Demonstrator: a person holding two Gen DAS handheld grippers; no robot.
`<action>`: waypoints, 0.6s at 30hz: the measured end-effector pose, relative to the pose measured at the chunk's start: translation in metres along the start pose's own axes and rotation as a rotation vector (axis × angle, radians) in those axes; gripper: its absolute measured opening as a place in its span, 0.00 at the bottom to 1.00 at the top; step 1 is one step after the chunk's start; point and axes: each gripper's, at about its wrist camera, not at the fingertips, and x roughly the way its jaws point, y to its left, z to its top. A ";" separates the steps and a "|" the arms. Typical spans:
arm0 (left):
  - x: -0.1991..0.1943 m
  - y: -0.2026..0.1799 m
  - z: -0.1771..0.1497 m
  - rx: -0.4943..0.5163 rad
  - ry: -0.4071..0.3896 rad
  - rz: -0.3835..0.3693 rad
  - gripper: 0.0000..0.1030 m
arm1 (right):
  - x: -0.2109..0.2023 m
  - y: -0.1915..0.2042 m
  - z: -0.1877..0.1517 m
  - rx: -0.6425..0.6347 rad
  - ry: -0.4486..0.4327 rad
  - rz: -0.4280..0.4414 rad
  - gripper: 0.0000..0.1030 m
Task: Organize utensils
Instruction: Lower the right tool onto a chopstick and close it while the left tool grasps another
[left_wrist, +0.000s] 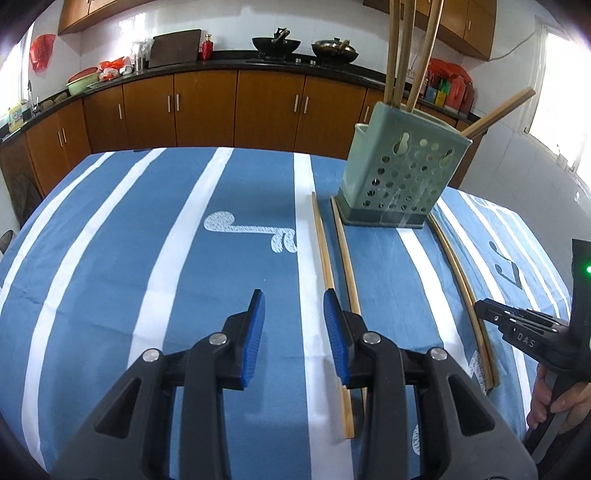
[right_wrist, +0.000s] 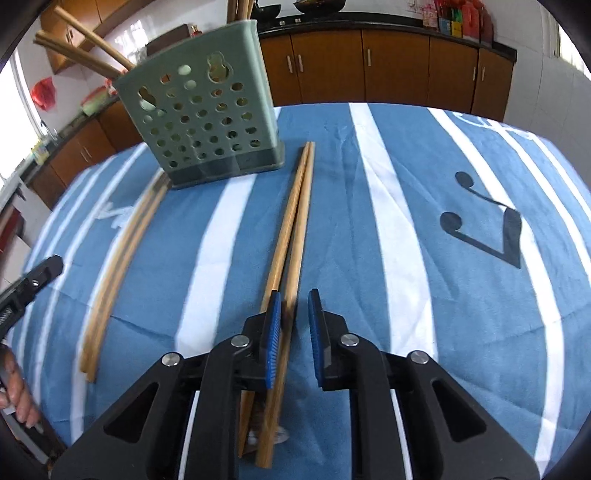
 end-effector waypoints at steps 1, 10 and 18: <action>0.002 -0.001 -0.001 0.001 0.005 -0.001 0.33 | 0.000 -0.001 0.000 -0.007 -0.005 -0.016 0.09; 0.023 -0.010 -0.003 0.007 0.077 -0.053 0.26 | 0.001 -0.016 0.003 0.027 -0.031 -0.071 0.07; 0.043 -0.028 -0.005 0.068 0.130 -0.038 0.16 | 0.001 -0.015 0.002 0.021 -0.037 -0.071 0.07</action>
